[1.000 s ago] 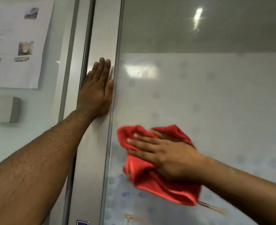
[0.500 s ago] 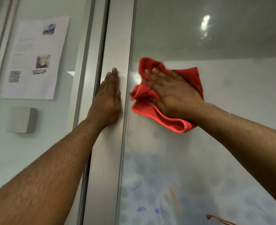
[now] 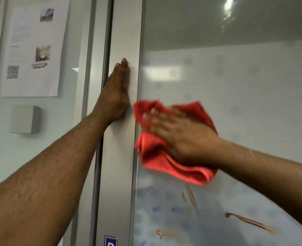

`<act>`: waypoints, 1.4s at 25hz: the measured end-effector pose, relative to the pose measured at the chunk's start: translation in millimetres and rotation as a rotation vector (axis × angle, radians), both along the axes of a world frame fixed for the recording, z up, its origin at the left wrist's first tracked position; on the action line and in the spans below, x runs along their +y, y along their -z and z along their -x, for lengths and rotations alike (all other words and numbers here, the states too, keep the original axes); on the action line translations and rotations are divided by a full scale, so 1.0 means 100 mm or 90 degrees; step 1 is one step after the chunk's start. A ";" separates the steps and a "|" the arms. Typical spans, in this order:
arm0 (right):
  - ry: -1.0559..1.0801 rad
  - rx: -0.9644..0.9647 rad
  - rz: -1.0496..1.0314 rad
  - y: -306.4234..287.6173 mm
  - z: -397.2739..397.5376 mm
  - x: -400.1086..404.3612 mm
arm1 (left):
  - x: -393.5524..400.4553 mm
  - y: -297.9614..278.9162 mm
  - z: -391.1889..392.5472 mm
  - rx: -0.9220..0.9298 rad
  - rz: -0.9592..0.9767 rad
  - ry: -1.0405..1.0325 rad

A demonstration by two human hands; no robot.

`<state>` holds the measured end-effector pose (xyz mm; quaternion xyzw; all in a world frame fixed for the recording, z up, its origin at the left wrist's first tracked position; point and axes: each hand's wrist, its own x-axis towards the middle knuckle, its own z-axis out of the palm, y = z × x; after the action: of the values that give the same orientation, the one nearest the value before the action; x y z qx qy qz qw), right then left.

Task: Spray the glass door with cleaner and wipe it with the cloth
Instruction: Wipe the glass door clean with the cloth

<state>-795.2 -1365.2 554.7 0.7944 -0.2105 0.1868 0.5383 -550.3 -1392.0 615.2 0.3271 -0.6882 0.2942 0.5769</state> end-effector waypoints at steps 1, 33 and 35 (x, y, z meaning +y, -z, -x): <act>0.017 0.081 -0.033 0.19 0.08 0.03 | 0.01 0.00 0.00 -0.005 -0.002 -0.004; 0.072 -0.684 0.117 -0.25 1.85 0.17 | 0.14 0.73 0.86 -0.013 -0.056 -0.192; 0.043 -0.571 0.095 -0.01 1.56 0.15 | 0.14 0.62 1.20 -0.035 -0.039 -0.183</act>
<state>-951.2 -1350.2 556.1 0.5867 -0.4344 0.5095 0.4556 -670.5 -1377.9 553.5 0.4315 -0.6582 0.3618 0.4997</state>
